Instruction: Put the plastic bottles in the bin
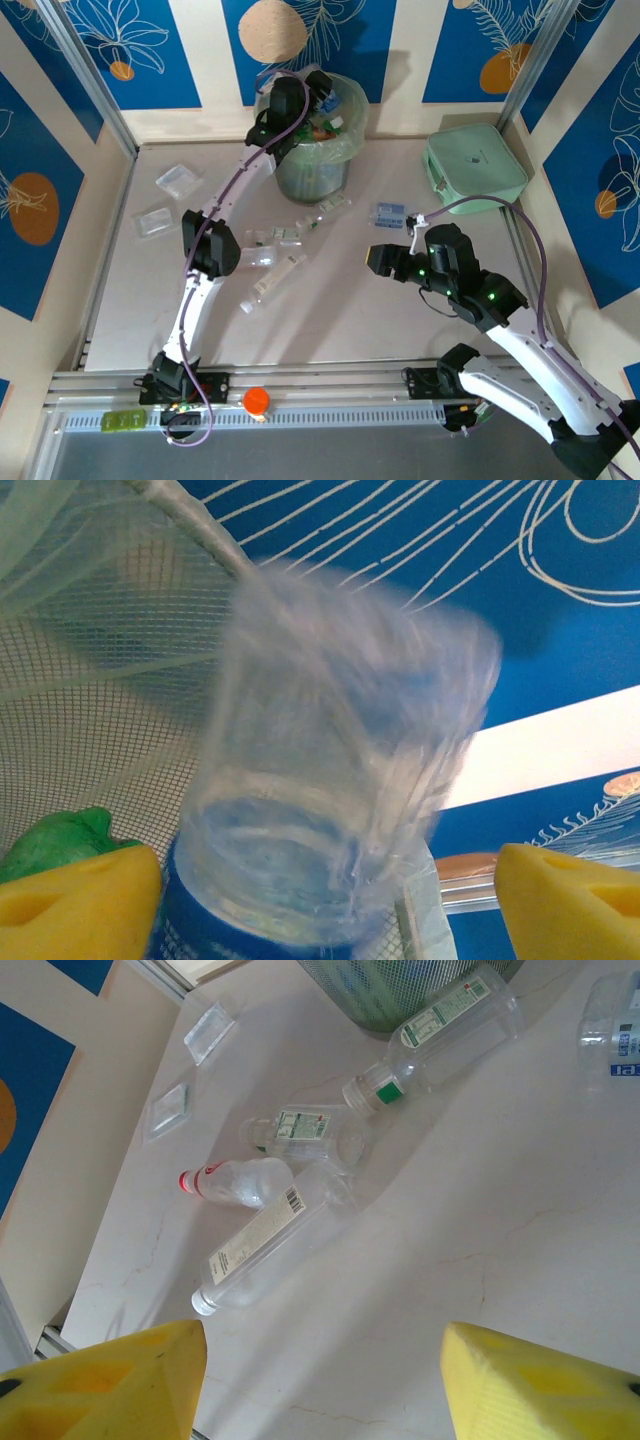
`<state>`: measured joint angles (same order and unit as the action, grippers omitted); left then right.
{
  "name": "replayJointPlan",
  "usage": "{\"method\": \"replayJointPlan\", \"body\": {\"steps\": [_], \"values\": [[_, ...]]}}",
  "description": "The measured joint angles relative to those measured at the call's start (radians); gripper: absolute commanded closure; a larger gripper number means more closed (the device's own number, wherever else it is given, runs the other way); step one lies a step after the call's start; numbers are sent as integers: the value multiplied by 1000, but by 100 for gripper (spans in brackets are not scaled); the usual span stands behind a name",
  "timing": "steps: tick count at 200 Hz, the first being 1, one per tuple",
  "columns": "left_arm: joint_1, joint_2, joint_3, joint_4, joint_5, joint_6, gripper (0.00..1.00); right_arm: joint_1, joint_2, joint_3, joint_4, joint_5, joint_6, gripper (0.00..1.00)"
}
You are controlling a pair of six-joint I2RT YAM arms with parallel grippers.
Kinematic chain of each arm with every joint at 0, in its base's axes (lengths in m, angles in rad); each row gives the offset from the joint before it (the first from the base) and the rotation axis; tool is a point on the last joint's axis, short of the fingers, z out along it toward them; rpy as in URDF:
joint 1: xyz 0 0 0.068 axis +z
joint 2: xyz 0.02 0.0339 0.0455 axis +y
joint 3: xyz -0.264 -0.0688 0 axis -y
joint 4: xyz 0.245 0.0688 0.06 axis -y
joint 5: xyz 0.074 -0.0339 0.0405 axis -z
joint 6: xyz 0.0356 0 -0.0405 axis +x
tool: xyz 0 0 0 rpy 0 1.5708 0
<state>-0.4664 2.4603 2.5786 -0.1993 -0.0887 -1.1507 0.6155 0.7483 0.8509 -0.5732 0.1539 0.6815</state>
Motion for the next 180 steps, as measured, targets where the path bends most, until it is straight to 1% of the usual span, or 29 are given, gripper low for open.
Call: {"method": "replayJointPlan", "body": {"steps": [52,98,125,133,145,166,180], "values": [[0,0,2,-2,6,14,11,1,8,0,6,5,-5,36],[0,-30,2,-39,8,101,12,1,7,31,-21,28,-35,36],[0,-115,1,-105,11,182,13,1,-10,93,-39,46,-59,36],[-1,-149,1,-126,16,205,9,1,-18,112,-47,50,-65,36],[-3,-209,-3,-159,30,243,8,1,-28,136,-53,53,-72,36],[-14,-321,-3,-259,68,303,8,5,-45,163,-67,57,-76,36],[-26,-386,-8,-347,84,349,6,6,-56,172,-77,57,-76,36]]}}
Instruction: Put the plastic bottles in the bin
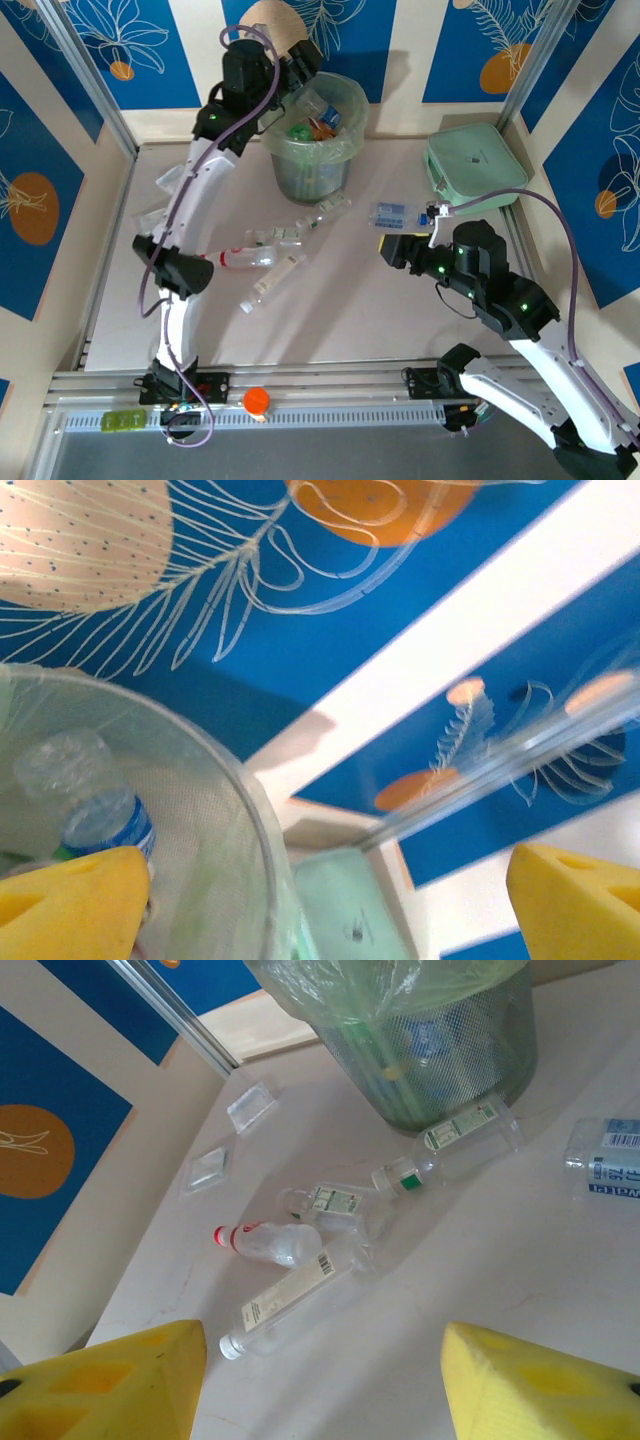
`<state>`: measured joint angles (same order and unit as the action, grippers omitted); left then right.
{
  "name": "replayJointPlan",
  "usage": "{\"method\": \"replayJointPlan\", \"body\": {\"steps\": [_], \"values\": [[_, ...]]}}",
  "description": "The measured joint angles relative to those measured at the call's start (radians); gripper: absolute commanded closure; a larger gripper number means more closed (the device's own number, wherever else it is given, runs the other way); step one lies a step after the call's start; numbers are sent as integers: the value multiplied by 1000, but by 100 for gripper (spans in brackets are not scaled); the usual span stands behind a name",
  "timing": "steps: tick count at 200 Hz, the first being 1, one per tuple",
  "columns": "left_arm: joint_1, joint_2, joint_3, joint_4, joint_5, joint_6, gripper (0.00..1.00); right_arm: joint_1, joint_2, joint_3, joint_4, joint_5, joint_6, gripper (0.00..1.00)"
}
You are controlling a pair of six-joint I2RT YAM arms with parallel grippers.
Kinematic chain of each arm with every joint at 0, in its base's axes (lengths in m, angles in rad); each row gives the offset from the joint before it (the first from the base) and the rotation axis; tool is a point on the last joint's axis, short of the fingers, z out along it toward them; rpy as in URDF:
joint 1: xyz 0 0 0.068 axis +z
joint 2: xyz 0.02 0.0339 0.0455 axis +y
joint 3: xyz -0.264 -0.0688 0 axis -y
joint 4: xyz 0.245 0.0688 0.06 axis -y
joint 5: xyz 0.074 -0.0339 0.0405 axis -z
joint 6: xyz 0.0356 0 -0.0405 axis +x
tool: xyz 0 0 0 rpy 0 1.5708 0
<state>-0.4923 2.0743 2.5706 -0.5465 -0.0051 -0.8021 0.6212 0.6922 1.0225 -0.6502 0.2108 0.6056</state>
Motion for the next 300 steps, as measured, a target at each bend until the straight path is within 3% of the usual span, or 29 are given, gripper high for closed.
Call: {"method": "replayJointPlan", "body": {"steps": [20,48,80,118,164,230,264,300], "values": [[-36,-126,-116,-109,20,59,3,1,-11,10,-17,3,0,36],[-79,-368,-505,-182,86,101,1,2,-22,10,-40,20,0,36],[-76,-589,-907,-204,134,101,1,2,-23,10,-55,44,6,36],[-74,-835,-1204,-200,181,85,1,-13,14,6,-77,137,114,39],[-74,-1060,-1384,-197,144,159,1,-165,279,25,-124,157,425,42],[-74,-1202,-1565,-130,58,303,0,-364,719,238,-192,136,777,43],[-74,-1215,-1577,-89,45,357,0,-440,933,349,-170,89,871,10],[-74,-1213,-1578,-71,50,375,0,-483,1162,523,-188,44,919,2]]}}
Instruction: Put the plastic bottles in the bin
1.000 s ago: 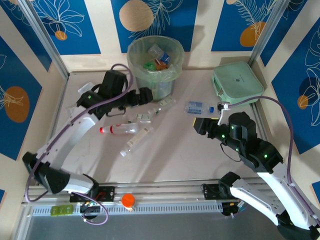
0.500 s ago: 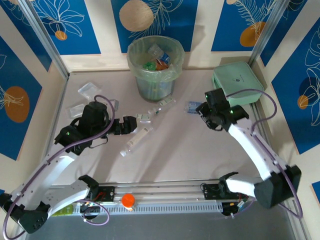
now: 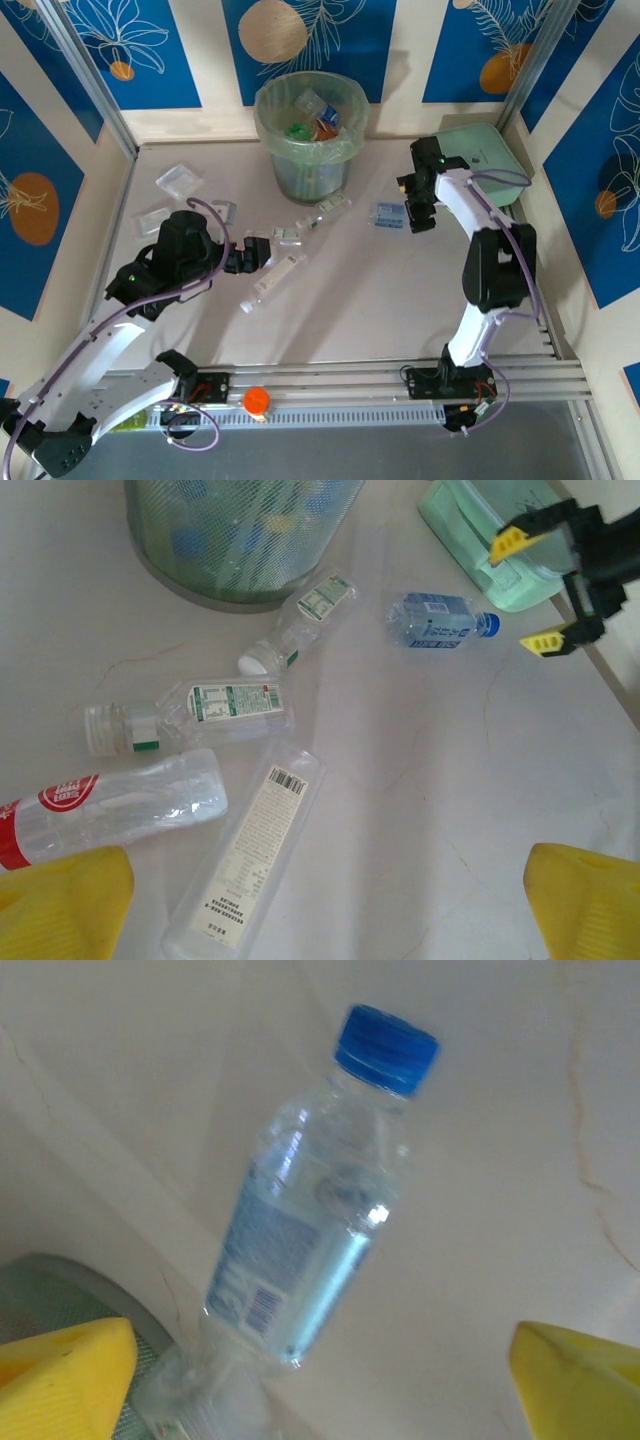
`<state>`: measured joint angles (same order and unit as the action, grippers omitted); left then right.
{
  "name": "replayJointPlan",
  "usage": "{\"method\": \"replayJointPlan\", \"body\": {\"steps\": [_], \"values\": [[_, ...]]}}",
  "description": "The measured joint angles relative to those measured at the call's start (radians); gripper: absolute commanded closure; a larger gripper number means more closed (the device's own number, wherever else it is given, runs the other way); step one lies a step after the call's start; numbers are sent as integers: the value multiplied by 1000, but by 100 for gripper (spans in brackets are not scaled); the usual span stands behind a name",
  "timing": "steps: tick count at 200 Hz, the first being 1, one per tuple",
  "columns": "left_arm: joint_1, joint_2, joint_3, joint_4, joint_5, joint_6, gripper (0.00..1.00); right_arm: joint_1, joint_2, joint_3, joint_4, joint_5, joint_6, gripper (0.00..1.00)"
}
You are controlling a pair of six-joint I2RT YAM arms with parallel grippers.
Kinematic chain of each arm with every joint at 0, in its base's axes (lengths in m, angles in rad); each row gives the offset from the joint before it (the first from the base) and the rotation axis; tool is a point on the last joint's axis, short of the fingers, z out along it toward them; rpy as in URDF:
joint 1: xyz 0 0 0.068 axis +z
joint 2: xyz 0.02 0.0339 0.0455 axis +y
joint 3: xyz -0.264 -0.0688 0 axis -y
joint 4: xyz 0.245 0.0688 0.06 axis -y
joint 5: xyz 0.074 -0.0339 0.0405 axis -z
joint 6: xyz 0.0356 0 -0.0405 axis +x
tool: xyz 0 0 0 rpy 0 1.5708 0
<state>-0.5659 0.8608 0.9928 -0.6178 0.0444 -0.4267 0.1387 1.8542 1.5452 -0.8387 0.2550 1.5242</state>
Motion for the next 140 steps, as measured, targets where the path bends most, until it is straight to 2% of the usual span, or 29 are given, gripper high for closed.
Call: {"method": "replayJointPlan", "body": {"steps": [46,62,81,140], "values": [[0,0,-1,2,-1,15,0,-19,200,153,-56,-52,65,3],[0,0,-1,2,-1,17,0,-19,257,198,-80,-62,78,9],[-2,0,-1,2,-1,18,1,-18,291,212,-93,-72,90,20],[-2,0,-1,2,-5,18,1,-20,296,216,-120,-72,81,32]]}}
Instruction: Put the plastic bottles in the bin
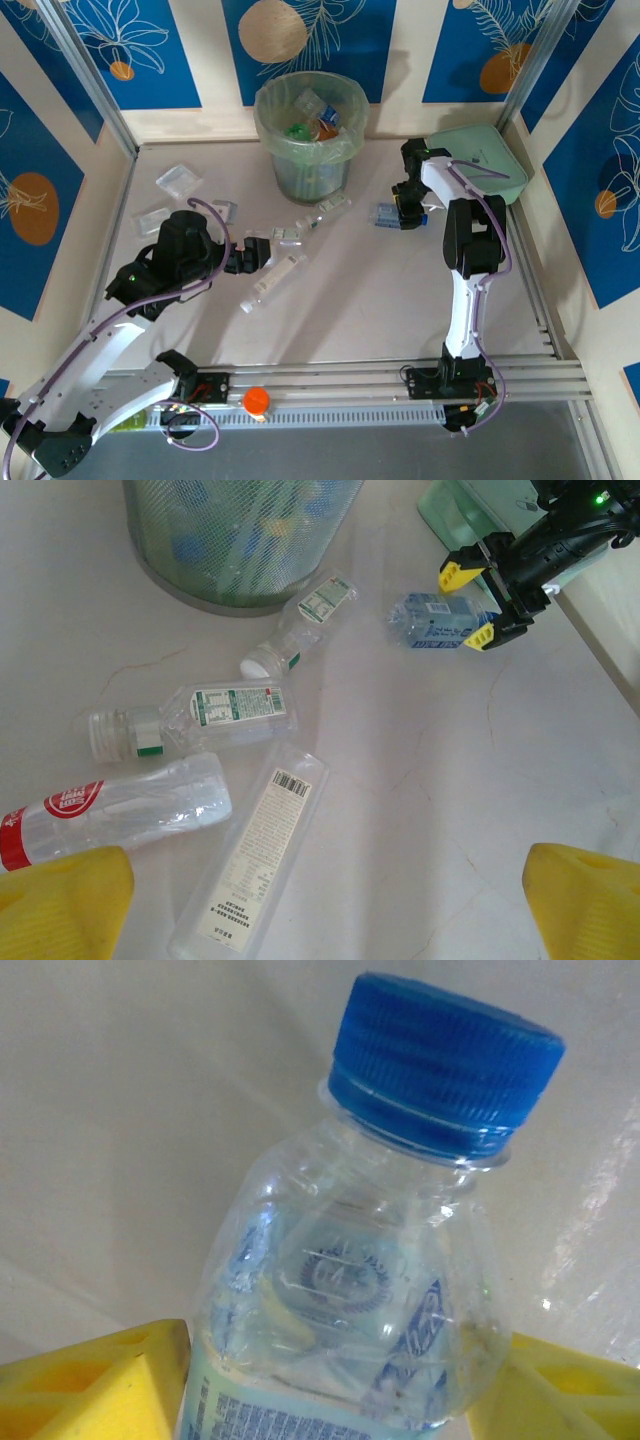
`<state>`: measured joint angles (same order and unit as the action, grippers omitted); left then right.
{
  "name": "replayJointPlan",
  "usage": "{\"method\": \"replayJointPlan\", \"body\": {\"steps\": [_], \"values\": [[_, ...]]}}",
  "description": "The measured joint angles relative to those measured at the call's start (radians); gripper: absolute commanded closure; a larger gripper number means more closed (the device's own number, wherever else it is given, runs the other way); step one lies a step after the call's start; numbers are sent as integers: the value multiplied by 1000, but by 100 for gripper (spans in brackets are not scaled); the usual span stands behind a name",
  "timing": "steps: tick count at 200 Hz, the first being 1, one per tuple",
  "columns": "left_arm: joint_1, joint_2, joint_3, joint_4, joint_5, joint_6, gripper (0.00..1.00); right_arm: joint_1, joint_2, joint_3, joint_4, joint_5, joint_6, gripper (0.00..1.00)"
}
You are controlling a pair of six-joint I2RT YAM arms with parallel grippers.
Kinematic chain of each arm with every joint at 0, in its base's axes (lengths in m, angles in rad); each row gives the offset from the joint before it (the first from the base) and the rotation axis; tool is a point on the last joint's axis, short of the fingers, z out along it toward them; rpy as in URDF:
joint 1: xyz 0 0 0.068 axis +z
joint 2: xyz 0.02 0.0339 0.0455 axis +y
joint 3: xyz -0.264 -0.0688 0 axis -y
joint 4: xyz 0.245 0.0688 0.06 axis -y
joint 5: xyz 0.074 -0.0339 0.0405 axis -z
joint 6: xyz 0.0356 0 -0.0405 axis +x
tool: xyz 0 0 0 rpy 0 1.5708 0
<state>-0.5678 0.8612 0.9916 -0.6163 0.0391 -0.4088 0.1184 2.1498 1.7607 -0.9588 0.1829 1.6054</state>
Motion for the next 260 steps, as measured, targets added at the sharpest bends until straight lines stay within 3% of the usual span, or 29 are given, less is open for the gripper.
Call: {"method": "replayJointPlan", "body": {"steps": [40,78,144,213,260], "values": [[0,2,0,0,-5,3,1,-5,-23,-44,7,0,-15,39],[1,4,-9,13,5,16,1,-8,-122,-151,27,4,-43,40],[-9,19,-32,65,116,-14,1,56,-513,-397,86,34,-190,41],[-217,222,106,85,160,-39,1,233,-972,-575,95,60,-342,44],[-306,406,220,125,227,-38,1,382,-1111,-589,88,64,-391,44]]}}
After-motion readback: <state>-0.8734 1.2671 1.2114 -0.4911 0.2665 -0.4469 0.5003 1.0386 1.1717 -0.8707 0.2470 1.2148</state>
